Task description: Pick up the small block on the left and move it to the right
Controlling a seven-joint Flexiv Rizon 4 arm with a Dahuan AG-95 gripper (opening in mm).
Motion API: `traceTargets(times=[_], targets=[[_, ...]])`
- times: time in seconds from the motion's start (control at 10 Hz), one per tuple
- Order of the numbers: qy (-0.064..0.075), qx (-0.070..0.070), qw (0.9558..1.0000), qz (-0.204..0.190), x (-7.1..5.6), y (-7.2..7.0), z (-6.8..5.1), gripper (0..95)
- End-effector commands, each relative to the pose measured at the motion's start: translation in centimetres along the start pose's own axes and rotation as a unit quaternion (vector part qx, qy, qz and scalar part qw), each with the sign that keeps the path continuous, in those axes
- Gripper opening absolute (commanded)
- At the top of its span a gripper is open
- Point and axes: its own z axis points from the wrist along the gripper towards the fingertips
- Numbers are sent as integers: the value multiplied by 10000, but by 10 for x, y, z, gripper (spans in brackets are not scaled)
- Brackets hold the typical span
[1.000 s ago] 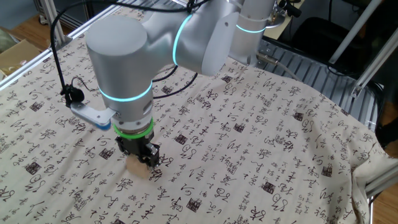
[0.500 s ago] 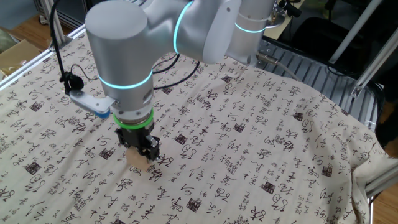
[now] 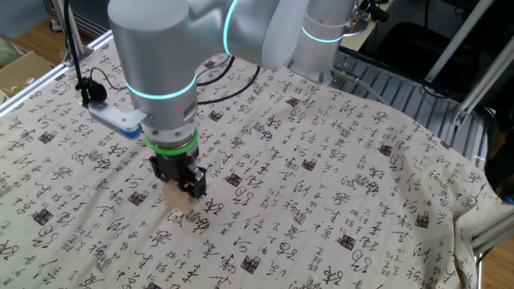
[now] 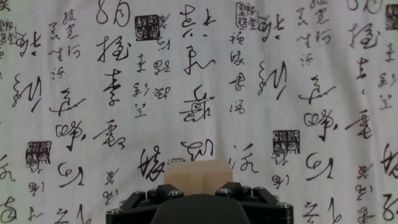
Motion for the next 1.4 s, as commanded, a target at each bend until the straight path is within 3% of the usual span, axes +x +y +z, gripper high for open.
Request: traceTargets(times=[0.1,0.8,1.4], targets=[[20,-8,10000,18,4,-2,-5,0],[27,-1,9999,135,13,-7,-22,0],[45,-7,9999,139,14,-7,-24,0]])
